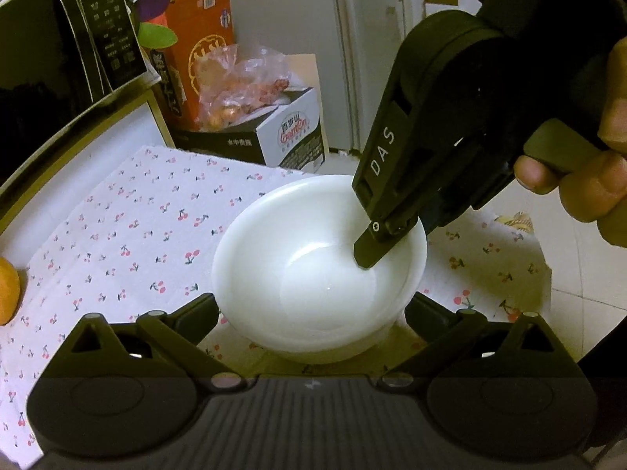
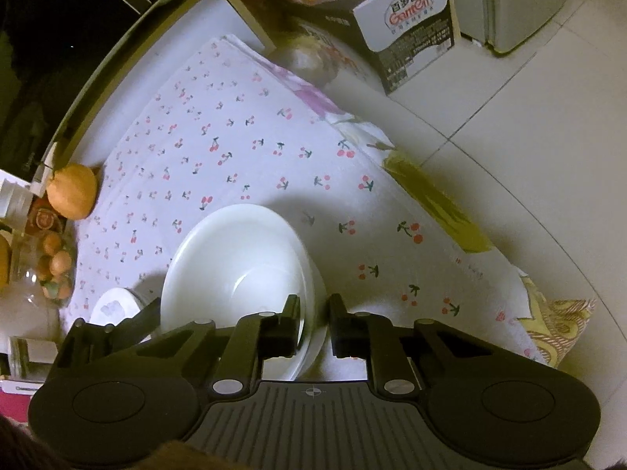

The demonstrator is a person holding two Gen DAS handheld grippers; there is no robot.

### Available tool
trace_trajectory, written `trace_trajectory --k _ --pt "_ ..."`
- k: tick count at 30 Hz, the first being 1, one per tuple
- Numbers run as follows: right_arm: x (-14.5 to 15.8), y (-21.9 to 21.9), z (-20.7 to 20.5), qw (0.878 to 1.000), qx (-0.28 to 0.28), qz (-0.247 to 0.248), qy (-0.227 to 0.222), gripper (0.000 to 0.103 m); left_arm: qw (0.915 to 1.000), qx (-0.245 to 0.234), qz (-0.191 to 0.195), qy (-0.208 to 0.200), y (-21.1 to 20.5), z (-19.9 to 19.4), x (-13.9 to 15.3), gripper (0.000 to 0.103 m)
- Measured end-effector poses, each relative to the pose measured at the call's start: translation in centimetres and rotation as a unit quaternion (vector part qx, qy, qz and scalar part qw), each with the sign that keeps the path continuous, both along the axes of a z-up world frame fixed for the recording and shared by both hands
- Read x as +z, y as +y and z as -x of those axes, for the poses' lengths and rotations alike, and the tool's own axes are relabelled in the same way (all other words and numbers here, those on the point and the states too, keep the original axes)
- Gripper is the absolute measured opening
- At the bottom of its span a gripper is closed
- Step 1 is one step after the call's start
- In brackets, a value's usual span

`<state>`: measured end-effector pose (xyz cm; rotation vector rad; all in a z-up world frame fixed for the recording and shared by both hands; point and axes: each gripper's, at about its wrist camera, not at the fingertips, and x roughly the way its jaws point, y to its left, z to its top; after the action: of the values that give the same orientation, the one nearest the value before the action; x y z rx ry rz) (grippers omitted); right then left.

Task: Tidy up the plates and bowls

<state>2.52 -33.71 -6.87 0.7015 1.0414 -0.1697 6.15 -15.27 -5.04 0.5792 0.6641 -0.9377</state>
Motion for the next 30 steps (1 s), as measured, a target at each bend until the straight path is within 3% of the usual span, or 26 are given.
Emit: trace_trajectory --k 7,30 --pt "1.3 -0.4 0.5 1.0 0.004 0.01 -0.022 0.015 0.9997 0.002 0.023 0.003 0.1 0.0 1.2 0.1" --pt "3.8 2.2 0.1 0.998 0.031 -0.016 -0.056 0.016 0.9985 0.03 0.043 -0.019 3.2 -0.1 3.7 0.099"
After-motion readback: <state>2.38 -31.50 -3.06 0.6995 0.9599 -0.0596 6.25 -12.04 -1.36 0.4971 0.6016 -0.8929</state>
